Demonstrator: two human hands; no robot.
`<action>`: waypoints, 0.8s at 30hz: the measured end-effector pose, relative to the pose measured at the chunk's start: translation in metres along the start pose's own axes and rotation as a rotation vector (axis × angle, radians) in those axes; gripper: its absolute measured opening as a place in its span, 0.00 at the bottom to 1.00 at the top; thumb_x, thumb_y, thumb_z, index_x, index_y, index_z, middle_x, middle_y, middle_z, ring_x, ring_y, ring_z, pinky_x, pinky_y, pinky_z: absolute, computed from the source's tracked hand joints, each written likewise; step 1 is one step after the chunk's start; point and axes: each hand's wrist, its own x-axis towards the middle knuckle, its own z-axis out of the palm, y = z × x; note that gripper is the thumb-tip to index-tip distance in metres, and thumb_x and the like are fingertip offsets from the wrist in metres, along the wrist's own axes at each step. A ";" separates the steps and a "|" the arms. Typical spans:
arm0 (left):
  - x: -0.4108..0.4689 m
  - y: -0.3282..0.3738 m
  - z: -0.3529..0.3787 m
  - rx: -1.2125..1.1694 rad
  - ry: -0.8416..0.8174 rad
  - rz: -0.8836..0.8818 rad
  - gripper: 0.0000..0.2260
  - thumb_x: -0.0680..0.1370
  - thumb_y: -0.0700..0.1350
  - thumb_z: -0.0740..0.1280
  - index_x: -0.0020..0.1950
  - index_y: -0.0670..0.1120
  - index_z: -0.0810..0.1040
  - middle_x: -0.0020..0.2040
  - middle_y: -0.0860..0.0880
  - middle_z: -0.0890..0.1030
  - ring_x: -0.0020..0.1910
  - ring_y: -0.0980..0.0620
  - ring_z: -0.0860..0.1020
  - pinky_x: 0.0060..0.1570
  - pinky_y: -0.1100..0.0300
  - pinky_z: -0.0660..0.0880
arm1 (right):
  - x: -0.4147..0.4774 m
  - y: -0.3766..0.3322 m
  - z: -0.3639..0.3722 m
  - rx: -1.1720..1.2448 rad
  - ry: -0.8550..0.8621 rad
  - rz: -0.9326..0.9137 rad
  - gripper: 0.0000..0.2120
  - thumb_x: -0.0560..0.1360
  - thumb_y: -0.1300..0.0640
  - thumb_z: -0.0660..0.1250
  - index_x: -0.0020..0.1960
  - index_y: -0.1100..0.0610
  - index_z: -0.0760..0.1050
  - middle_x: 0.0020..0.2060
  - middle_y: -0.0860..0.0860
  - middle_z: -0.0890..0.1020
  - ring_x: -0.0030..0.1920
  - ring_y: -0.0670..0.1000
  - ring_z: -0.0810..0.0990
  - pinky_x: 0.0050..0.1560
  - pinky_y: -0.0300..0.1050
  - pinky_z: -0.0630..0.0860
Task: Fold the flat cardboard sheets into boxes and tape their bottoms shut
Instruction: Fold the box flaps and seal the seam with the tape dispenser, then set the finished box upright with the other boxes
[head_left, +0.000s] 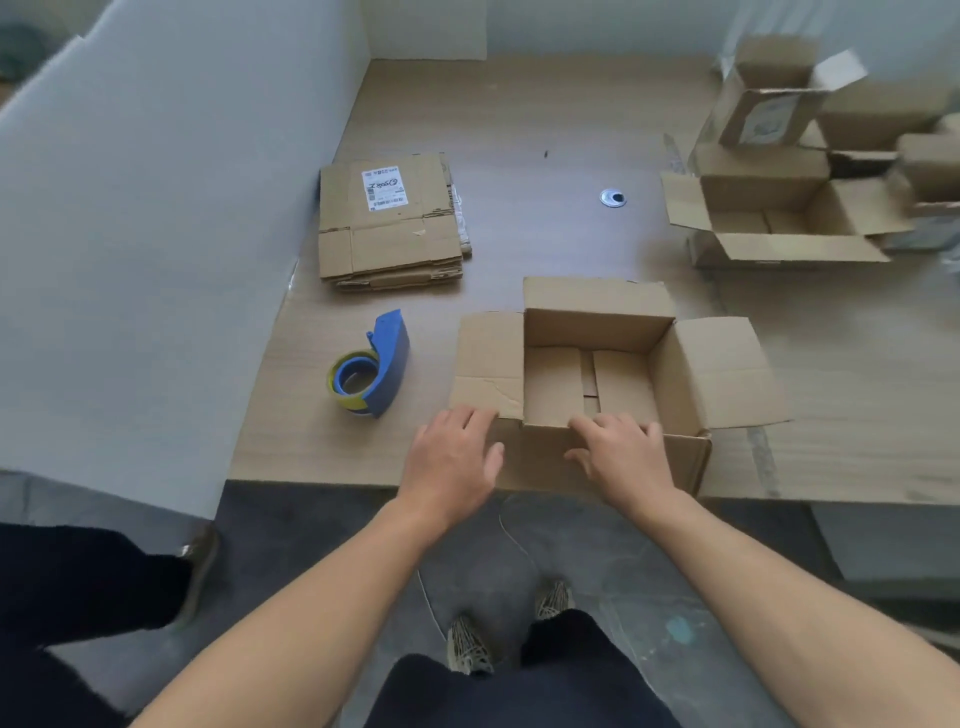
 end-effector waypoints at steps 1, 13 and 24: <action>0.002 0.006 0.001 -0.012 0.007 0.020 0.17 0.80 0.51 0.63 0.68 0.50 0.73 0.62 0.50 0.76 0.59 0.46 0.74 0.58 0.52 0.69 | -0.007 0.009 -0.002 -0.001 0.017 0.013 0.14 0.79 0.44 0.63 0.63 0.47 0.71 0.55 0.48 0.79 0.58 0.53 0.74 0.56 0.53 0.64; 0.031 0.151 0.031 0.094 0.079 0.250 0.13 0.75 0.52 0.64 0.56 0.48 0.80 0.51 0.49 0.81 0.50 0.42 0.79 0.51 0.49 0.72 | -0.106 0.169 -0.021 -0.038 0.098 0.208 0.12 0.78 0.43 0.64 0.59 0.45 0.73 0.52 0.46 0.79 0.55 0.52 0.75 0.56 0.52 0.64; 0.054 0.300 0.084 0.111 -0.001 0.319 0.15 0.80 0.52 0.63 0.65 0.50 0.76 0.63 0.50 0.77 0.60 0.45 0.75 0.60 0.51 0.68 | -0.174 0.337 -0.042 -0.063 0.068 0.274 0.13 0.80 0.44 0.62 0.62 0.46 0.72 0.55 0.47 0.78 0.59 0.52 0.74 0.65 0.55 0.63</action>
